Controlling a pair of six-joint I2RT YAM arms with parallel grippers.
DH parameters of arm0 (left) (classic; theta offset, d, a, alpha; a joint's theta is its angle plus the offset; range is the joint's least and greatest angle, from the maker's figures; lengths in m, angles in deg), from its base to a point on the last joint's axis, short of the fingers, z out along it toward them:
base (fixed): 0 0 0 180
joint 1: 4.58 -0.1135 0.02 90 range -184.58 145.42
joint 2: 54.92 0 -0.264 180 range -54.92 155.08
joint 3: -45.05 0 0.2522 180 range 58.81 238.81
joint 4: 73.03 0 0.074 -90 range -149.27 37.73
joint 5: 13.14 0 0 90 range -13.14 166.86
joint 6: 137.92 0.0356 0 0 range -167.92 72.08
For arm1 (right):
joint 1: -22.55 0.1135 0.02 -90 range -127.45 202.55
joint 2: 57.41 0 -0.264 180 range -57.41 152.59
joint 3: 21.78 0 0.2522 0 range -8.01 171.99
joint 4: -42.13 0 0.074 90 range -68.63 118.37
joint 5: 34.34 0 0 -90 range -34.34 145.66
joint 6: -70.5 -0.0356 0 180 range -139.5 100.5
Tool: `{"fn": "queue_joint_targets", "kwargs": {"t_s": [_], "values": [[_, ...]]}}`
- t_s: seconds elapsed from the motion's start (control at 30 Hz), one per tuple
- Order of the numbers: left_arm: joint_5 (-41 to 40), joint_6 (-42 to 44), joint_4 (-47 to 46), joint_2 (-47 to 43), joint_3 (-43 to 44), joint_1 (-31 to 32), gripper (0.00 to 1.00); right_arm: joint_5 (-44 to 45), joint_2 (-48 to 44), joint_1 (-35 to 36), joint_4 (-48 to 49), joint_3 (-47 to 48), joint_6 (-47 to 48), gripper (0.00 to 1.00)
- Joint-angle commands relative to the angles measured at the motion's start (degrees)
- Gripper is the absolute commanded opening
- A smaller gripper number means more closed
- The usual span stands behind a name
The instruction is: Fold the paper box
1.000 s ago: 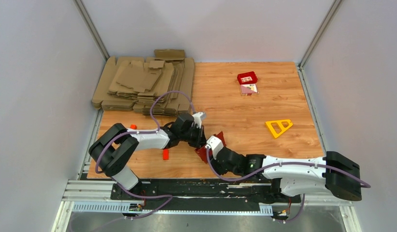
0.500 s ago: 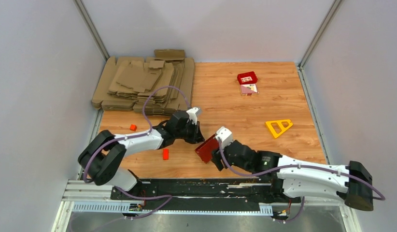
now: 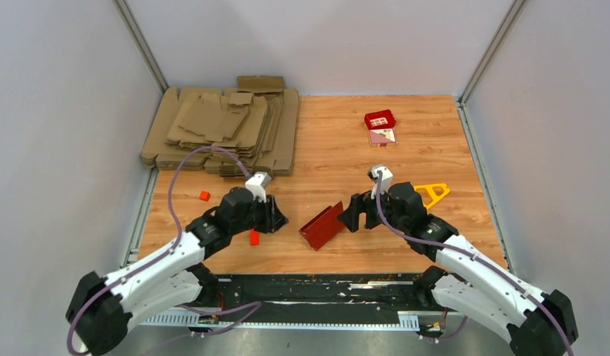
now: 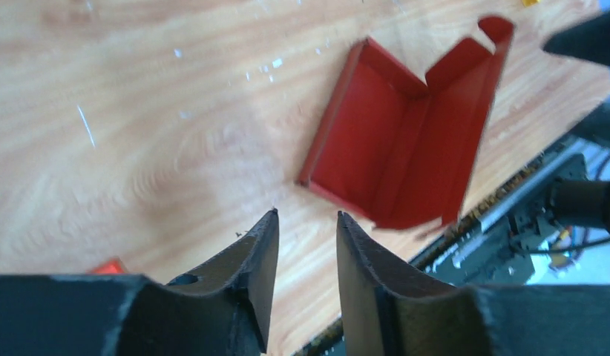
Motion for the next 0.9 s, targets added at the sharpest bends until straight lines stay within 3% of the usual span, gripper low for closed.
{"fn": "queue_joint_targets", "kwargs": {"t_s": [0.0, 0.13, 0.23, 0.37, 0.53, 0.73, 0.87], "values": [[3.18, -6.59, 1.4, -13.4, -6.02, 3.16, 0.44, -11.41, 2.37, -3.53, 11.81, -3.04, -0.34, 0.86], [0.84, -8.76, 0.35, -23.04, -8.82, 10.22, 0.51, -11.59, 6.82, -4.52, 15.37, -2.77, -0.16, 0.96], [-3.65, -10.92, -4.19, -24.46, -11.22, 16.25, 0.57, -12.09, 10.07, -4.95, 18.17, -2.0, -1.09, 1.0], [-9.83, -12.9, -11.95, -16.54, -11.46, 23.83, 0.62, -11.74, 13.06, -5.01, 18.51, -0.64, -1.72, 1.0], [-16.77, -16.7, -15.21, -2.82, -6.83, 28.17, 0.72, -11.12, 14.58, -5.05, 17.84, 0.41, -1.92, 0.99], [-22.41, -18.98, -17.12, 4.45, -3.56, 28.44, 0.71, -9.7, 15.99, -5.04, 17.0, 1.62, -2.97, 0.98], [-24.01, -18.93, -18.12, 5.41, -2.95, 28.44, 0.6, -11.19, 17.94, -5.06, 15.95, 3.22, -3.73, 0.93]]}}
